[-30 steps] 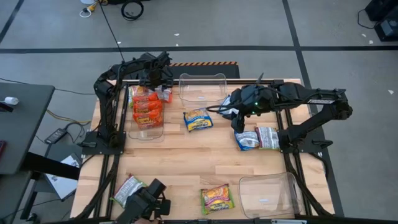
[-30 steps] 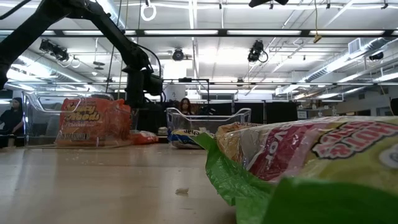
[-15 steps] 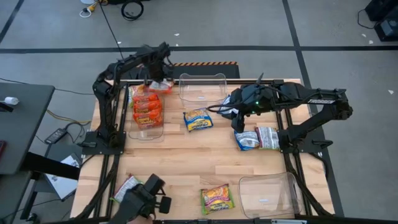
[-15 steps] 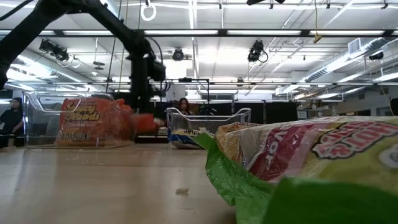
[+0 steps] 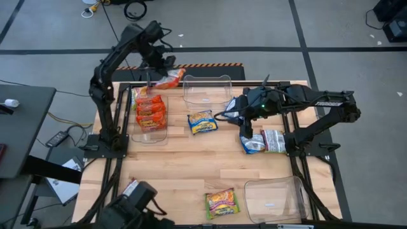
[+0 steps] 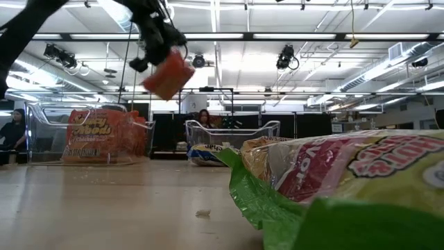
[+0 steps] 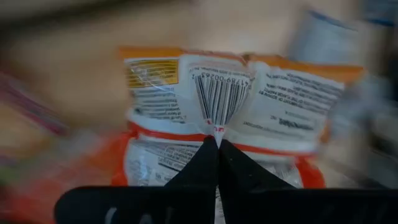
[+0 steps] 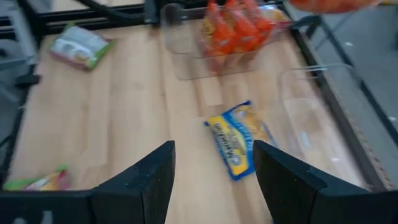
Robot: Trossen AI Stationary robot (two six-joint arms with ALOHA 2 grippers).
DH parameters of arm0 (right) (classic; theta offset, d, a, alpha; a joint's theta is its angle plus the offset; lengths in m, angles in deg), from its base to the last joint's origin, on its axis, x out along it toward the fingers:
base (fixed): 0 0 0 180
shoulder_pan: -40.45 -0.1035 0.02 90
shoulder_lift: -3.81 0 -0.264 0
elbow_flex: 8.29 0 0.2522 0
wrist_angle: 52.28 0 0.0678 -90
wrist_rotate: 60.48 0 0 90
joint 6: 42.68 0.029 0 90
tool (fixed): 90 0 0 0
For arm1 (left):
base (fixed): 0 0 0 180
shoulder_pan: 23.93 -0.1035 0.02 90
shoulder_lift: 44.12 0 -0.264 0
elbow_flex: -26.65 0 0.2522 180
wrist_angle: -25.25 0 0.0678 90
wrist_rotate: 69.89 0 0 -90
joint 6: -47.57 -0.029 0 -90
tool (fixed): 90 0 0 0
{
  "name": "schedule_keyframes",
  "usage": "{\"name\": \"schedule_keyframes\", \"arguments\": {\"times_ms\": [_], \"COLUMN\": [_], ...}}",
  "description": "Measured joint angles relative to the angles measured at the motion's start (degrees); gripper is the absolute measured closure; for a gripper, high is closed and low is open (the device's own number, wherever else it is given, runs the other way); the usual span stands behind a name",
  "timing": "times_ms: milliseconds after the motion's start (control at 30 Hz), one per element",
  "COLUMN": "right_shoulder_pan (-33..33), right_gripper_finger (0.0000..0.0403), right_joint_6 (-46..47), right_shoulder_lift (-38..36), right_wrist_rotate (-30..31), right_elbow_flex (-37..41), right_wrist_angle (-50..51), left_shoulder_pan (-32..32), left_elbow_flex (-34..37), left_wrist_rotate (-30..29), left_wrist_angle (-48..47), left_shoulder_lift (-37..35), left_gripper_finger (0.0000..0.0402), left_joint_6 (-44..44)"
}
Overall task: Sort Maruchan noodles
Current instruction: Put the orange noodles into the left transparent bin
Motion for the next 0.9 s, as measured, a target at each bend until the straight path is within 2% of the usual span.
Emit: {"name": "schedule_keyframes", "arguments": {"times_ms": [67,233,433,567,667,767,900], "right_shoulder_pan": [-0.4,-2.1,-4.1,-4.5,-4.4,-4.0,-3.5], "right_gripper_finger": [0.0183,0.0183,0.0183,0.0183,0.0183,0.0183,0.0183], "right_joint_6": [-0.3,-0.3,0.1,0.6,1.0,1.0,1.0], "right_shoulder_lift": [0.0,0.0,0.0,0.0,0.0,0.0,0.0], "right_wrist_rotate": [-1.3,-1.7,-1.7,-1.7,-1.7,-1.7,-1.4], "right_elbow_flex": [0.0,0.0,0.0,0.0,0.0,0.0,0.0], "right_wrist_angle": [0.0,0.8,2.2,2.8,2.8,2.7,2.7], "left_shoulder_pan": [1.0,3.9,8.4,12.3,14.5,14.1,11.9], "left_elbow_flex": [0.4,6.7,21.2,31.7,39.6,48.1,57.9], "left_wrist_rotate": [2.3,2.0,9.1,16.4,19.1,18.9,15.2], "left_wrist_angle": [0.4,0.3,0.4,0.1,0.2,0.0,0.3], "left_shoulder_lift": [-1.3,-5.2,-14.3,-22.8,-28.7,-32.6,-33.0], "left_gripper_finger": [0.0395,0.0395,0.0395,0.0395,0.0395,0.0395,0.0395], "left_joint_6": [1.2,2.8,5.7,10.8,15.7,19.2,18.3]}}
